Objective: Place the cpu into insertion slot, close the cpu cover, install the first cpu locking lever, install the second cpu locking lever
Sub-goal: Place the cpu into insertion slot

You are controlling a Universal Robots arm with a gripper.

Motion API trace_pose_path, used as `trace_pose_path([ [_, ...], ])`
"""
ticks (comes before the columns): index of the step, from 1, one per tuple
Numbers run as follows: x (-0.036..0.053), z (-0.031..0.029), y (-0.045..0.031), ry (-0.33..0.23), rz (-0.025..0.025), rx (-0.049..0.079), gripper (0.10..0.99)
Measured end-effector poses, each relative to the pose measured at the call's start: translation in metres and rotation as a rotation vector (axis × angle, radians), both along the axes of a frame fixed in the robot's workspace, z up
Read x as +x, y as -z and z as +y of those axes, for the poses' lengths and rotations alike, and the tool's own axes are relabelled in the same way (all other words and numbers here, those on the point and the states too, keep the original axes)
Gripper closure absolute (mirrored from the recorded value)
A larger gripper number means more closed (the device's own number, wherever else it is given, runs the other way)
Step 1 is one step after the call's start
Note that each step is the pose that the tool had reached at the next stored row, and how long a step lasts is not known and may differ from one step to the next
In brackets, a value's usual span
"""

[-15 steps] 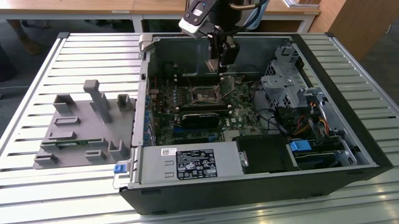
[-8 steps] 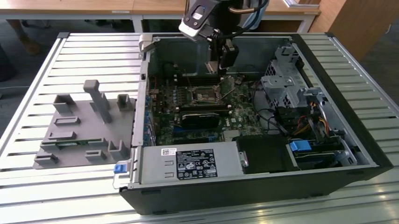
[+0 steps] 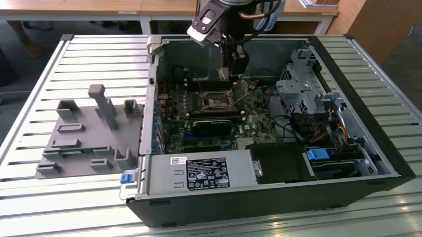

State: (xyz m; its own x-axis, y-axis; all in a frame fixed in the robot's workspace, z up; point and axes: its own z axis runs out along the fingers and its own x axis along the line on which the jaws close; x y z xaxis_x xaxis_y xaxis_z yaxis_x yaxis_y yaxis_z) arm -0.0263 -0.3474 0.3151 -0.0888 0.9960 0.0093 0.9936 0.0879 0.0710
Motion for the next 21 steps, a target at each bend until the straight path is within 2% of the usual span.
trace_pose_path([
  [4,-0.0003,0.0018,0.0068,0.003,-0.0001,0.0,0.545],
  [10,-0.0017,0.0033,0.014,0.048,-0.0002,0.001,0.545],
  [12,-0.0044,0.0033,0.0157,0.049,0.0,0.009,0.545],
  [16,-0.0081,0.0033,0.0228,0.048,0.0001,0.009,0.545],
  [21,-0.0084,0.0053,0.0317,0.049,0.0002,0.009,0.545],
])
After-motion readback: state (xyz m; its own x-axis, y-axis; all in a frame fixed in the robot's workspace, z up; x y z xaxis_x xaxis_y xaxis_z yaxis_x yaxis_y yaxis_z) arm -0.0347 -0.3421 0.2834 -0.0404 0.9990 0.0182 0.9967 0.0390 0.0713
